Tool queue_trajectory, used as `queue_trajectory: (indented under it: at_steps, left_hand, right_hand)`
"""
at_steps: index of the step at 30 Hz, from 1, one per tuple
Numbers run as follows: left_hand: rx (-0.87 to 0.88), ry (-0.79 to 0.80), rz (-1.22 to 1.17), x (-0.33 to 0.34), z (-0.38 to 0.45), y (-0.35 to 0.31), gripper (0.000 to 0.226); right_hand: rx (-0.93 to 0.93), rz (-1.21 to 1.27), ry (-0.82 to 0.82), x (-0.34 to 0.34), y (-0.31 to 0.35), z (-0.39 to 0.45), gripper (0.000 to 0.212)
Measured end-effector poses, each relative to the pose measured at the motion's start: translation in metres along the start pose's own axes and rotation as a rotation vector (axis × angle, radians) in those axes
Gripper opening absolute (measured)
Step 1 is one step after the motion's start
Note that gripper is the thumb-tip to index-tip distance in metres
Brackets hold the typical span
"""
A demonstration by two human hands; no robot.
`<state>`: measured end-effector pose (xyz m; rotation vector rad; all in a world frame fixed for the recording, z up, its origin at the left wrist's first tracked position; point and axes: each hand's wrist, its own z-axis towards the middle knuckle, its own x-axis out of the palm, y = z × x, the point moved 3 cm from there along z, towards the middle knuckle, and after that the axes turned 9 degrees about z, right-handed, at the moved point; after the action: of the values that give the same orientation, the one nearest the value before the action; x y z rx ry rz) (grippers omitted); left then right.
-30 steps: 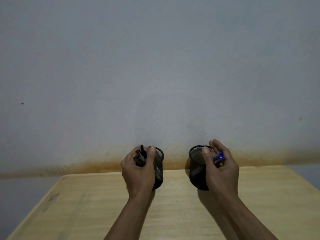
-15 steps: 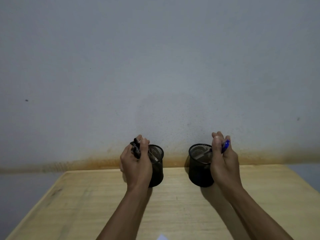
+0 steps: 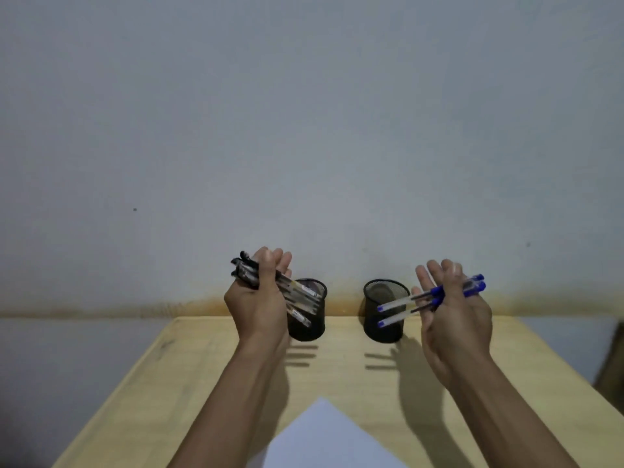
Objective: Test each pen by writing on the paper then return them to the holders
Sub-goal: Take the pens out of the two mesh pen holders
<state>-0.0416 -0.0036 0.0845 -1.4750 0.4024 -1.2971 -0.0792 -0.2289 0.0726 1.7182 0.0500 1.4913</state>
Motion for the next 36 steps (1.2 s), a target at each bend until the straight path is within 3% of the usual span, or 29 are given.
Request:
queue_trajectory:
  at_steps: [4,8,12,18,22,26,32,36]
  left_hand:
    - [-0.06,-0.103,0.079,-0.039,-0.018,0.032,0.048]
    - [-0.082,-0.304,0.318,-0.073,-0.024,0.058,0.065]
    - [-0.171,-0.315,0.413,-0.093,-0.01,0.073,0.054]
    - [-0.282,-0.465,0.526,-0.121,-0.007,0.085,0.042]
    - [-0.303,-0.546,0.558,-0.129,-0.005,0.086,0.036]
    - [-0.227,-0.519,0.674,-0.128,-0.003,0.081,0.039]
    - [-0.071,-0.304,0.907,-0.123,-0.006,0.079,0.048]
    - [-0.078,-0.316,0.937,-0.124,-0.006,0.08,0.048]
  right_hand:
    - [0.04,-0.058,-0.139,-0.043,-0.024,-0.01,0.027]
    - [-0.022,-0.144,-0.25,-0.078,-0.039,-0.008,0.043]
    - [-0.012,-0.23,-0.301,-0.101,-0.043,0.002,0.046]
    - [0.048,-0.292,-0.39,-0.124,-0.046,0.011,0.054]
    - [0.033,-0.446,-0.446,-0.132,-0.045,0.014,0.047]
    - [-0.061,-0.677,-0.396,-0.128,-0.035,0.011,0.044]
    - [-0.147,-1.011,-0.184,-0.128,-0.039,0.013,0.055]
    - [-0.156,-1.116,-0.163,-0.128,-0.042,0.015,0.053]
